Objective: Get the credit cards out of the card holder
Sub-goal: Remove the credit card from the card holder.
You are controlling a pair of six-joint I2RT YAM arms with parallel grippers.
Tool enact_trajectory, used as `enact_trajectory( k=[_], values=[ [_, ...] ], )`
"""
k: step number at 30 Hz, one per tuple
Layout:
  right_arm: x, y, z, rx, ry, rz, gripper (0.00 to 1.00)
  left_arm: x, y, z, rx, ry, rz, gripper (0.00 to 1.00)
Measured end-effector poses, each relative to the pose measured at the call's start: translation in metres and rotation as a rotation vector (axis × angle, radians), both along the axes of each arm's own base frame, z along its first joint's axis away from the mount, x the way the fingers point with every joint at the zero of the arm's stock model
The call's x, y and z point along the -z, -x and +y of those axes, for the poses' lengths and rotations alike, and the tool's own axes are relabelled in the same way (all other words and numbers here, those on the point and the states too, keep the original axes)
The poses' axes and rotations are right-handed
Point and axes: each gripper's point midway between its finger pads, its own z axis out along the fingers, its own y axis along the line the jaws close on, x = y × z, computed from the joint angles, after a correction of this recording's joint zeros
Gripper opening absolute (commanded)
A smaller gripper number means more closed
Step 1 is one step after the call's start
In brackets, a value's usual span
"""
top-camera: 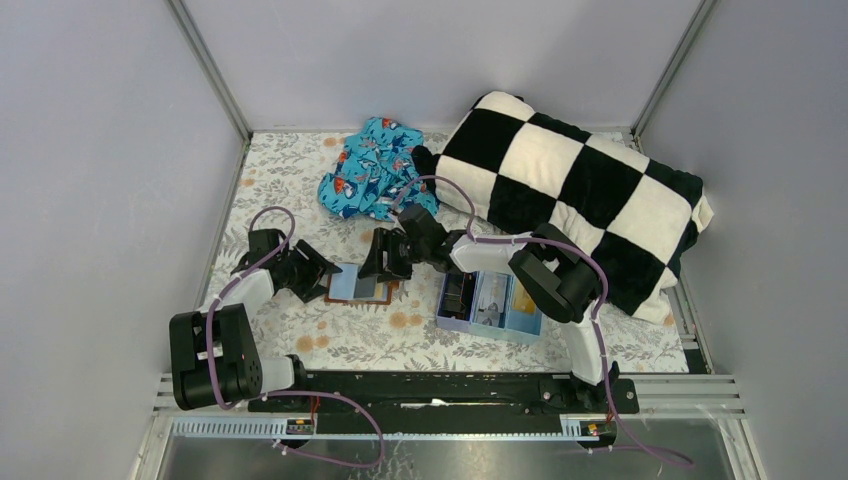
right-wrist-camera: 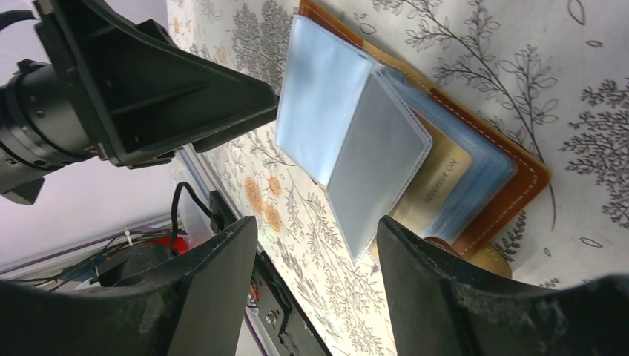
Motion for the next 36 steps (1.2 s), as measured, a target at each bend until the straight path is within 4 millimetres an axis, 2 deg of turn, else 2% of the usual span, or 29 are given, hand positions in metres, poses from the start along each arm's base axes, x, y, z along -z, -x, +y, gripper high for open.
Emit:
enact_trajectory(
  k=[18, 27, 30, 36],
  values=[
    [-0.023, -0.009, 0.028, -0.025, -0.096, -0.001, 0.67, 0.0, 0.0, 0.0, 0.001, 0.001, -0.001, 0.65],
    [-0.014, -0.011, 0.042, -0.042, -0.107, 0.022, 0.67, -0.003, 0.001, -0.001, 0.004, 0.006, 0.012, 0.66],
    [-0.009, -0.011, 0.048, -0.047, -0.105, 0.027, 0.67, -0.017, -0.005, 0.003, 0.001, -0.001, 0.008, 0.68],
    [0.002, -0.01, 0.061, -0.06, -0.099, 0.035, 0.68, -0.069, -0.037, 0.031, -0.051, -0.073, -0.108, 0.69]
  ],
)
